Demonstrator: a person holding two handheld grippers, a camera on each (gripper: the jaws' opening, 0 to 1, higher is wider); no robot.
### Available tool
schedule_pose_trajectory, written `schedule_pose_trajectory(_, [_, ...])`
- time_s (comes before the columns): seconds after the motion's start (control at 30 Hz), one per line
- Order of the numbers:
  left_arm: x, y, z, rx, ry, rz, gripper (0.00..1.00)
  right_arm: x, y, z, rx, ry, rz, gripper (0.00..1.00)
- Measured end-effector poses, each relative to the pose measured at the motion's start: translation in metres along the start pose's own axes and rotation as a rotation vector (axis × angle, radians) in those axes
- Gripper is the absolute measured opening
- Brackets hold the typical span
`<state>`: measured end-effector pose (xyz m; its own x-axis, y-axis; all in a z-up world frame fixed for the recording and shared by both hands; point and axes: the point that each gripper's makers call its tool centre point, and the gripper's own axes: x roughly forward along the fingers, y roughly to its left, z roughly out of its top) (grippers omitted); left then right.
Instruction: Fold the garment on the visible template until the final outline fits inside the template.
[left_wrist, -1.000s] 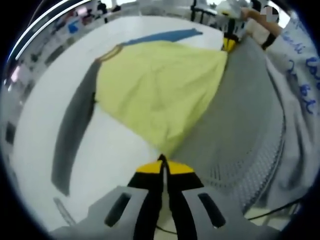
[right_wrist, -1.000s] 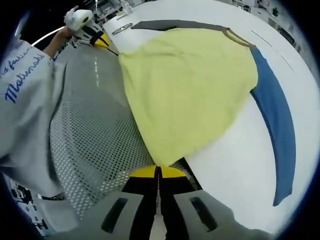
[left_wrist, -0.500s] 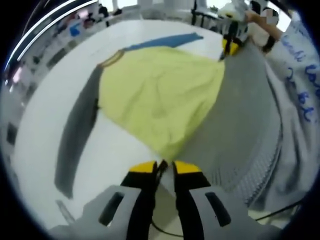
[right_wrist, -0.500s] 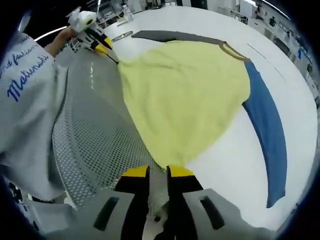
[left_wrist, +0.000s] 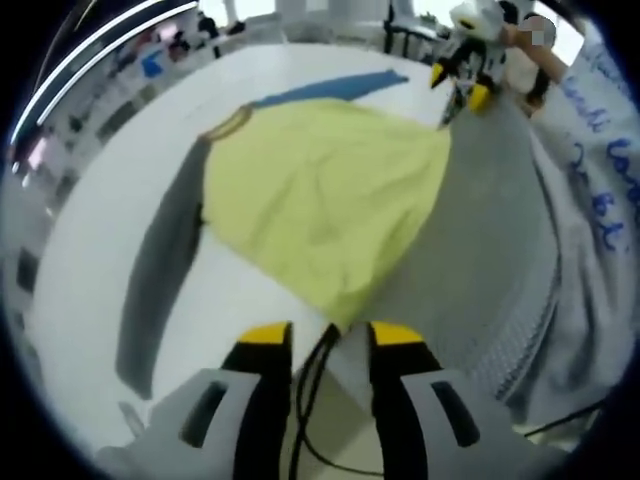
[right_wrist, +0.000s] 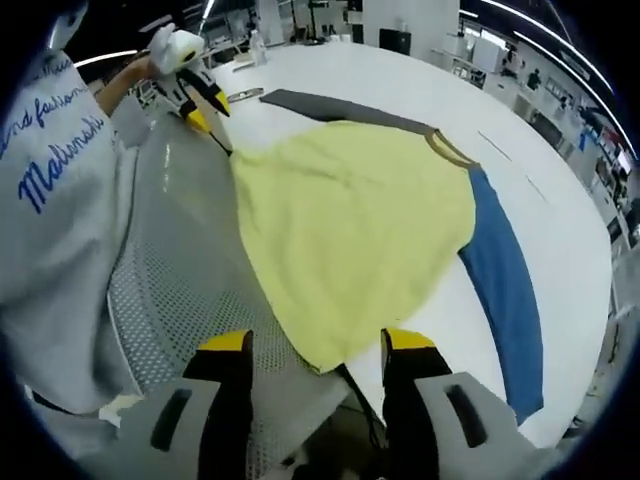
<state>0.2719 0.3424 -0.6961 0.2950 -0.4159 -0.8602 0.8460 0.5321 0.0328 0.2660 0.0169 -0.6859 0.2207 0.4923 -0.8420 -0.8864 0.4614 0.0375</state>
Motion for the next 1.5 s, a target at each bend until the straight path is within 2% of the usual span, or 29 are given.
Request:
schedule_pose_trajectory(0.1, [-0.001, 0.001, 0.002, -0.003, -0.012, 0.004, 0.35, -0.001, -0.004, 0.005, 0.004, -0.037, -0.027, 0.65])
schedule_pose_trajectory(0.27, [-0.004, 0.000, 0.006, -0.025, -0.033, -0.005, 0.42, 0.001, -0.007, 0.004, 0.005, -0.045, -0.054, 0.77])
schedule_pose_trajectory(0.37, [-0.004, -0.002, 0.010, -0.020, -0.052, -0.009, 0.48, 0.000, -0.008, 0.004, 0.009, -0.052, -0.064, 0.80])
schedule_pose_trajectory(0.47, [-0.004, 0.001, 0.023, 0.005, -0.116, 0.009, 0.59, -0.003, -0.011, 0.011, 0.023, -0.100, -0.080, 0.82])
schedule_pose_trajectory(0.53, [-0.004, -0.001, 0.022, 0.001, -0.107, 0.000, 0.64, -0.004, -0.011, 0.013, 0.027, -0.111, -0.082, 0.85])
schedule_pose_trajectory(0.63, [-0.004, -0.003, 0.023, 0.005, -0.105, -0.008, 0.65, -0.004, -0.010, 0.014, 0.023, -0.111, -0.091, 0.88])
schedule_pose_trajectory(0.9, [-0.005, -0.011, 0.029, -0.021, -0.136, -0.051, 0.85, -0.004, -0.011, 0.018, 0.038, -0.129, -0.107, 1.00])
schedule_pose_trajectory(1.07, [-0.003, -0.005, 0.026, -0.024, -0.122, -0.019, 1.00, -0.004, -0.011, 0.020, 0.034, -0.138, -0.108, 1.00])
schedule_pose_trajectory(1.5, [-0.003, -0.008, 0.027, -0.045, -0.120, -0.019, 1.00, -0.004, -0.014, 0.022, 0.052, -0.167, -0.112, 1.00])
